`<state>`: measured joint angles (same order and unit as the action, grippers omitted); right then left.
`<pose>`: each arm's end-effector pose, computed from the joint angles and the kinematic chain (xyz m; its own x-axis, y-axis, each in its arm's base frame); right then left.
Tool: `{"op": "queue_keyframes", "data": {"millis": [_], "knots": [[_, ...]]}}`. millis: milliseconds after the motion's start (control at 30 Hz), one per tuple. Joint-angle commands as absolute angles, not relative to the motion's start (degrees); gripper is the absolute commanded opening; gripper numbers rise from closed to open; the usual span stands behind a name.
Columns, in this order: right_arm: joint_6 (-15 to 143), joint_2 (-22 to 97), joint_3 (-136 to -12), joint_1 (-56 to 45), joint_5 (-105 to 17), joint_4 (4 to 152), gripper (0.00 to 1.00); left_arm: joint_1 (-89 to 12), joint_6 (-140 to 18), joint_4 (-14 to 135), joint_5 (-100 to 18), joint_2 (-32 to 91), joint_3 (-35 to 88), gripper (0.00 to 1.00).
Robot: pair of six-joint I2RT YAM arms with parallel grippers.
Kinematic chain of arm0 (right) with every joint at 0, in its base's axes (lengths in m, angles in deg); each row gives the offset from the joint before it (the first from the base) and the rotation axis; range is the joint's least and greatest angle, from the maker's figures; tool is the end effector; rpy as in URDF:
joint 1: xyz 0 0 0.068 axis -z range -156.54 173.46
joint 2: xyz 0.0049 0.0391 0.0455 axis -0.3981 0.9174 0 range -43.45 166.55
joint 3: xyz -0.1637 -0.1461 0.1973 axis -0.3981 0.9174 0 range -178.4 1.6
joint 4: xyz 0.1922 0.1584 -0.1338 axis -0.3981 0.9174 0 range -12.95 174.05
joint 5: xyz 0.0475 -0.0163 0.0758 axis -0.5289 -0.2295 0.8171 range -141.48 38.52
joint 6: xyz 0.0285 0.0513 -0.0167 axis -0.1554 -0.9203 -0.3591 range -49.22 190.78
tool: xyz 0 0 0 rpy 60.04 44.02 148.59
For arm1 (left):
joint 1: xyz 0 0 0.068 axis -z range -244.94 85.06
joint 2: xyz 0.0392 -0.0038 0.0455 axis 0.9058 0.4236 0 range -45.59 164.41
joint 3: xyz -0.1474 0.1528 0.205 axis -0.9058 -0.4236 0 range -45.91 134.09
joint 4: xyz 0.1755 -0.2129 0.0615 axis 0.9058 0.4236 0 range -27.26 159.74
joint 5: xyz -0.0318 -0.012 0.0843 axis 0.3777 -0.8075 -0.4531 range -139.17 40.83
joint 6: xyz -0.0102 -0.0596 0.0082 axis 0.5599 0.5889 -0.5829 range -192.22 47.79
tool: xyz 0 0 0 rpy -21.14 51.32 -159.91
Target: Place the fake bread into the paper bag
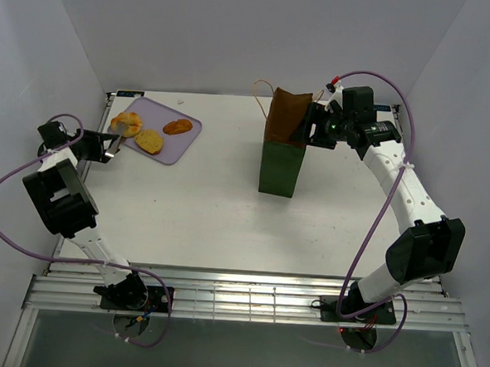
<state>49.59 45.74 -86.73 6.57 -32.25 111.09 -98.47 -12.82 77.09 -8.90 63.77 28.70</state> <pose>0.3597 0.1249 0.3895 -0.7029 0.1432 -0.6967 -0.2989 0.8293 0.4721 0.3833 0.2187 0.1988 -0.2616 -0.9612 0.0872 -0.5773 0.0834 -0.8123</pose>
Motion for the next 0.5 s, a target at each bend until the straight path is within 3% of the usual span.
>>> {"op": "queue_keyframes", "data": {"millis": [0,233,467], "knots": [[50.04,45.15,-87.43,6.85,-32.41,109.57,0.68,-99.3,-13.15,74.51,-7.33,64.36,28.27,0.57],[50.04,45.15,-87.6,6.85,-32.67,109.66,0.68,-99.3,-13.85,73.99,-6.8,65.24,27.92,0.48],[49.95,45.15,-87.96,6.85,-32.58,109.66,0.68,-99.3,-14.29,75.04,-7.33,63.75,27.83,0.3]]}}
